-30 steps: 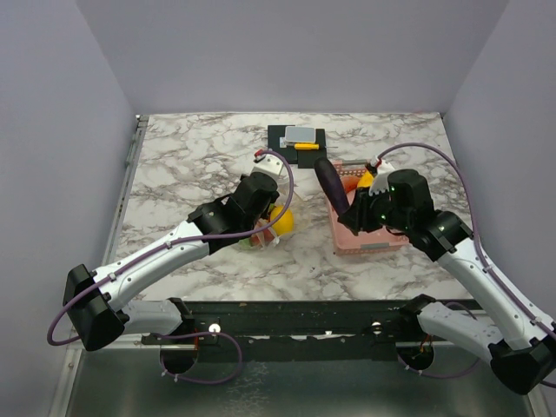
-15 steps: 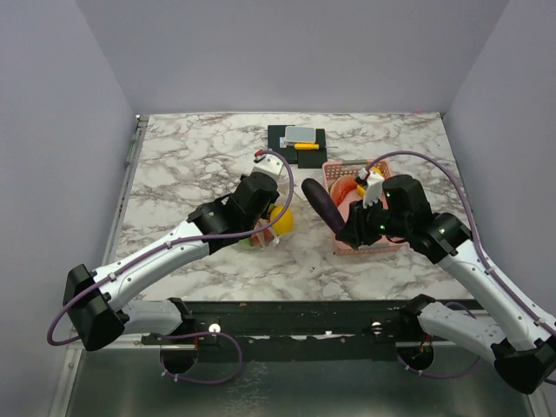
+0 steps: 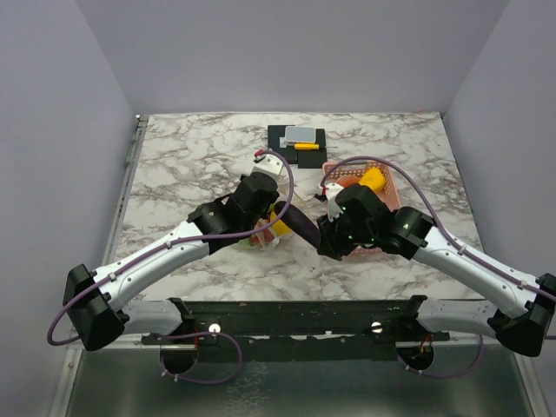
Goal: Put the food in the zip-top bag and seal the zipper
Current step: Place the fake vegetable in the zipper food storage bag.
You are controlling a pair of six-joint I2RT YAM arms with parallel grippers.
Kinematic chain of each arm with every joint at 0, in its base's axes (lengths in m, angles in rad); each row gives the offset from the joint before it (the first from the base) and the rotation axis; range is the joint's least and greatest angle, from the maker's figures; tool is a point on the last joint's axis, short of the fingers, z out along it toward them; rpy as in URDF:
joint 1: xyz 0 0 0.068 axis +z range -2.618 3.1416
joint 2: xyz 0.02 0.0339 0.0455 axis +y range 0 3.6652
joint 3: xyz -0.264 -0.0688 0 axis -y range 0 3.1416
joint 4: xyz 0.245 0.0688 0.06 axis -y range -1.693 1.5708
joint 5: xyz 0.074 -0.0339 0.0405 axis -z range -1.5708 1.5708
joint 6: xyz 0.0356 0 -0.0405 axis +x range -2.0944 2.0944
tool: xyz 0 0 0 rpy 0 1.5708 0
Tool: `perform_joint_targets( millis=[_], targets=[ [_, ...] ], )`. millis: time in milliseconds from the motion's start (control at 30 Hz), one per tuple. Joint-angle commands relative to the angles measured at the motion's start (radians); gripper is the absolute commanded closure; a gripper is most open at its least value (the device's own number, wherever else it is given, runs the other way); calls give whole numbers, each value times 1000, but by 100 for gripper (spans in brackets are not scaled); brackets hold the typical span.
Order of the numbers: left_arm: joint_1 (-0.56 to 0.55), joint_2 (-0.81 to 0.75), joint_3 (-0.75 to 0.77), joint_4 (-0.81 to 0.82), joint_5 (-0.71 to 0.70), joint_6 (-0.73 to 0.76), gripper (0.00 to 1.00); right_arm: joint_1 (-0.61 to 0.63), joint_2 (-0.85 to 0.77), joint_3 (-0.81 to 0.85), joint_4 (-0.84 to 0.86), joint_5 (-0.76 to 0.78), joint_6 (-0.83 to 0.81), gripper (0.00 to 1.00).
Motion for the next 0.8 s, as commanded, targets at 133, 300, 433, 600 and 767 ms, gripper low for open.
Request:
perform_joint_targets(
  millis=[133,300,433,600,767],
  targets=[
    [2,-3,-2,-1,15,-3,100,80,113,107,-105,213,-2,99],
    [3,-10,-2,-1,16,-3,100,115,180,141,-120,245,-28,99],
    [2,-9,-2,-1,27,-1,100,138,217,152,-122,282,-64,98],
    [3,-9,-2,0,28,-1,100,162,250,153,-107,336,-125,97],
    [3,-10,-2,0,27,-1,100,189,266,150,-72,356,-185,95]
  ],
)
